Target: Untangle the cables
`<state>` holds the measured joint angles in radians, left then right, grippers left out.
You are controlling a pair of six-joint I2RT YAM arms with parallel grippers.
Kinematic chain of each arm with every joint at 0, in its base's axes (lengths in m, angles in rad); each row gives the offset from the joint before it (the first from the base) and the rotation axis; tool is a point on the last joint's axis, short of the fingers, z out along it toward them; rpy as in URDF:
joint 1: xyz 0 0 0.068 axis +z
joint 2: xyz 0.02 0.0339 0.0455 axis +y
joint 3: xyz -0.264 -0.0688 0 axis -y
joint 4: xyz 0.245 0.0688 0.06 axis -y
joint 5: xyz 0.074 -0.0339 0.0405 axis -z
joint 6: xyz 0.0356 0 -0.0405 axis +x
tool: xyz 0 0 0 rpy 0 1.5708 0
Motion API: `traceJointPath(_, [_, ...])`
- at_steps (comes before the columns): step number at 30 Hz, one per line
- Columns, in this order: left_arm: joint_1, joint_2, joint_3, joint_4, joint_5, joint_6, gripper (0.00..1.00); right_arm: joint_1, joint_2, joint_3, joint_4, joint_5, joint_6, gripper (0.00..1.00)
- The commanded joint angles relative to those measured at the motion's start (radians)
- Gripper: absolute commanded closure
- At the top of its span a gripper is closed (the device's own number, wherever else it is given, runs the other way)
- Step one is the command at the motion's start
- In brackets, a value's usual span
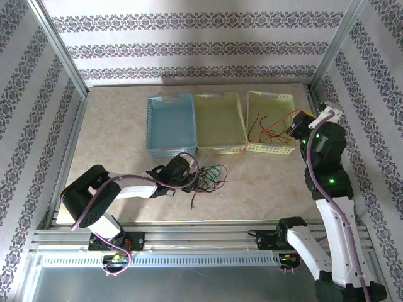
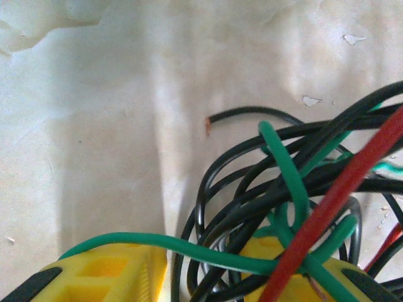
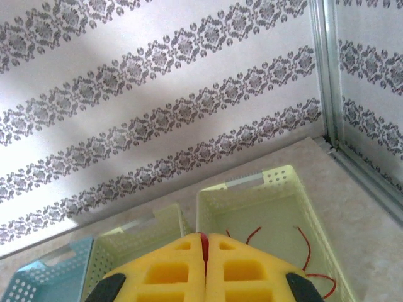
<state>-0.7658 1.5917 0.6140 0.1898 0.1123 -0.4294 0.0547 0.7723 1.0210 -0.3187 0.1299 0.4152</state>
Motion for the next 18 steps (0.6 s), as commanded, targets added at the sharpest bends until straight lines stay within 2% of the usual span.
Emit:
traceJointPath(1, [-0.01,0.062,-0.014,-0.087,-0.042,-0.004,0.63,-0.037,0.025,0.059,0.042,-0.01,0.006,1.0])
traceJointPath(5, [-0.01,0.064,-0.024,-0.083,-0.067,-0.015,0.63,-0.099,0.053,0.097,0.04,-0.026,0.04,1.0])
traceJointPath(9, [-0.01,0.073,-0.031,-0.111,-0.153,-0.043,0.63,-0.177,0.068,0.118,0.021,-0.024,0.083,1.0])
traceJointPath(13, [-0.01,0.082,-0.031,-0.146,-0.229,-0.078,0.63,-0.283,0.084,0.138,-0.023,-0.061,0.129,1.0])
traceJointPath(15, [-0.011,0.082,-0.035,-0.152,-0.245,-0.092,0.63,-0.357,0.091,0.138,-0.035,-0.113,0.169,1.0])
traceJointPath(18, [-0.01,0.075,-0.043,-0.154,-0.256,-0.11,0.62,-0.416,0.096,0.136,-0.046,-0.111,0.196,1.0])
